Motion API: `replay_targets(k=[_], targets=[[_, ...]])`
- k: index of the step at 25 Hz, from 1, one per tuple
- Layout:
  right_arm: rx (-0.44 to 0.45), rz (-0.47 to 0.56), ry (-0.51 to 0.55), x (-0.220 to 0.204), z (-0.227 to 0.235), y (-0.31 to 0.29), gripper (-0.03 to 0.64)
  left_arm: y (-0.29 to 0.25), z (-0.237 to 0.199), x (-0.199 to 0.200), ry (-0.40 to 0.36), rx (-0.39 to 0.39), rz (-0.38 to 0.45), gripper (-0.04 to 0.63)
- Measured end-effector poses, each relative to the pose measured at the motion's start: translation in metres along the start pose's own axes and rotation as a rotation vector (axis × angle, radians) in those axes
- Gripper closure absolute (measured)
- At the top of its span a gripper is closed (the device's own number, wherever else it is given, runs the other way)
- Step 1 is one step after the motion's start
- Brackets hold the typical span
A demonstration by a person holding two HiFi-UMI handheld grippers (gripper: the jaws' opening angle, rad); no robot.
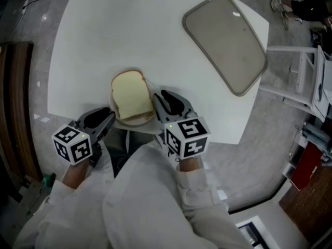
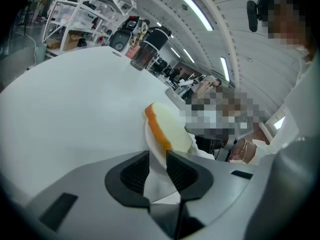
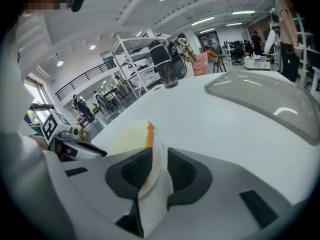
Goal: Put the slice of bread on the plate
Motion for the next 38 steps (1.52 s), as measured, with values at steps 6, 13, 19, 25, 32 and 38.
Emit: replay_targets(k=[6,13,19,25,32,38], targets=[[0.035,-0.047,-0.017,-0.009,0.003,-0.005,0.535,-0.002,0.001,-0.001,-0.002,-0.001,-0.032,0.505],[0.044,-0.086,-0.011,-0.011,0.004,-0.009,0.537,-0.007,0.000,0.002,0.036,-0.023,-0.053,0.505],[0.056,-0.110,-0.004,-0.010,0.004,-0.011,0.537,-0.007,-0.002,0.003,0.057,-0.021,-0.065,0.505],[0.048,-0.114,0.005,-0.011,0.002,-0.012,0.537,-0.007,-0.003,0.003,0.060,-0.018,-0.069,0.506],[0.060,-0.113,-0.038,-0.011,0.001,-0.012,0.554,-0.007,-0.003,0.004,0.058,-0.015,-0.073,0.508],[0.066,-0.116,-0.074,-0.013,0.001,-0.011,0.555,-0.008,-0.003,0.004,0.059,-0.022,-0.081,0.508]])
Point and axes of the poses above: the fingertips, and each gripper's own axes: y backward along the fingers, z to its right, x out of its top, the point moved 4 cm from there along y, backward along the fingers, and after that the axes turned 10 degrees about -z, right-handed, at the moved point
